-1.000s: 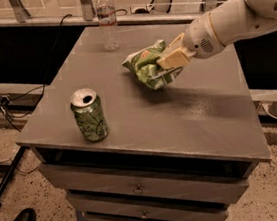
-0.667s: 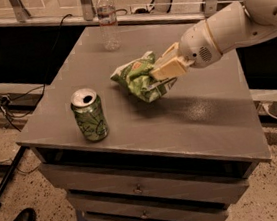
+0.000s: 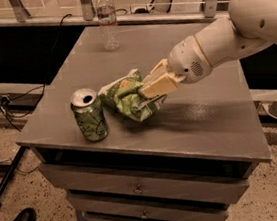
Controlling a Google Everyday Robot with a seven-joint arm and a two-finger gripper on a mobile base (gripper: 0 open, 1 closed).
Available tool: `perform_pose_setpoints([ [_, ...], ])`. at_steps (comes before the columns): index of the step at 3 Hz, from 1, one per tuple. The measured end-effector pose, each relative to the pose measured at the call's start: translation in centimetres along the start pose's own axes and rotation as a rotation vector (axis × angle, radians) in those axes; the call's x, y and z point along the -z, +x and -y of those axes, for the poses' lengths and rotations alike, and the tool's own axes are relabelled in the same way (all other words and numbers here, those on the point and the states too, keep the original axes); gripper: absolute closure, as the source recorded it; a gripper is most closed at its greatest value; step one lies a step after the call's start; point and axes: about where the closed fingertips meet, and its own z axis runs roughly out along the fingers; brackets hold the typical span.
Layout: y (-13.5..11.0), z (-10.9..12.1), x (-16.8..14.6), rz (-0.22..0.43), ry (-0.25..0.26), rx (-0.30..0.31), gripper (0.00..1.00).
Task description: Move green jalapeno chip bag near green can
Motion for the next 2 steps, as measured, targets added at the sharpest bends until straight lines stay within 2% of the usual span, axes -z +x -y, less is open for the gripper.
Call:
perform_pose_setpoints([
  [1,0.50,-0.49,-0.59,-0.011,-0.015,-0.007,0.61],
  [2,0.83,-0.47,-0.41,-0.016,-0.004,-0.009,0.37],
])
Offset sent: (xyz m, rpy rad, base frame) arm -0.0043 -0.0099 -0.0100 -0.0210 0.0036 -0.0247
